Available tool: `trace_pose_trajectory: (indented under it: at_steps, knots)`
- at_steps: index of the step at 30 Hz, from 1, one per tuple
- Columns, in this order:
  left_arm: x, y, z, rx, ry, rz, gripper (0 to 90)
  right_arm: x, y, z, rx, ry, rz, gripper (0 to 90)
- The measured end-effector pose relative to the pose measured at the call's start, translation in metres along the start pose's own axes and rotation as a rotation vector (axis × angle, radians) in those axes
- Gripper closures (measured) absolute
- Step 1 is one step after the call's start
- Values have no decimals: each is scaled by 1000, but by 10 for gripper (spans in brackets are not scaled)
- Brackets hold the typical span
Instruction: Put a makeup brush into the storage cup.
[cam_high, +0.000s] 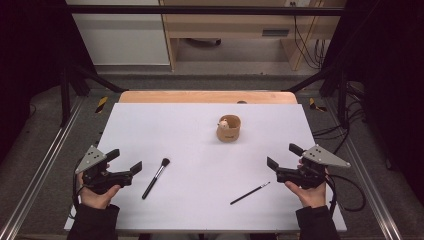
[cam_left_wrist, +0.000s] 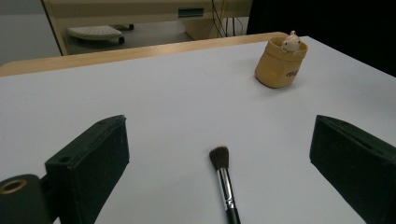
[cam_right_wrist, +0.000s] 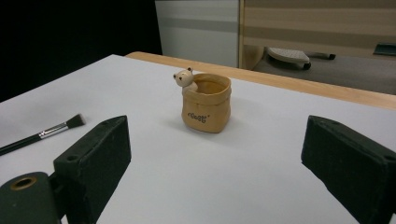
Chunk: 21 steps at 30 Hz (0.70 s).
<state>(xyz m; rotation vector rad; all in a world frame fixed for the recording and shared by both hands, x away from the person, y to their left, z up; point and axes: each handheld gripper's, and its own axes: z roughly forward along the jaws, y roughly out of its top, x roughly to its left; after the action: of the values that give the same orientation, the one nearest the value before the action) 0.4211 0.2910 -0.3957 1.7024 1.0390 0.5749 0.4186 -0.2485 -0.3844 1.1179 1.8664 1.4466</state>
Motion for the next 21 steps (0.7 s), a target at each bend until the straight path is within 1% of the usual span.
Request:
trace_pose_trajectory:
  at_steps: [4, 5, 6, 11, 16, 18, 19, 21]
  knots:
    - [0, -1, 0, 6, 1, 1, 41, -2, 0, -2, -2, -10, 5, 88]
    - [0, -2, 0, 7, -1, -1, 41, -1, 0, -3, 4, -14, 7, 88]
    - [0, -2, 0, 7, -1, 1, 41, 1, 0, -2, 12, -19, -3, 88]
    - [1, -4, 0, 13, 5, 1, 42, 4, 0, 0, 25, -21, -3, 88]
    - [1, -6, 0, 21, 8, 3, 42, 10, 0, 0, 36, -28, -8, 89]
    - [1, -7, 0, 23, 9, 2, 43, 13, 0, 1, 50, -32, -5, 89]
    - [1, -7, 0, 25, 10, 3, 43, 14, 0, 2, 55, -31, -13, 90]
    - [1, -8, 0, 28, 11, 3, 43, 18, -1, 4, 67, -33, -7, 90]
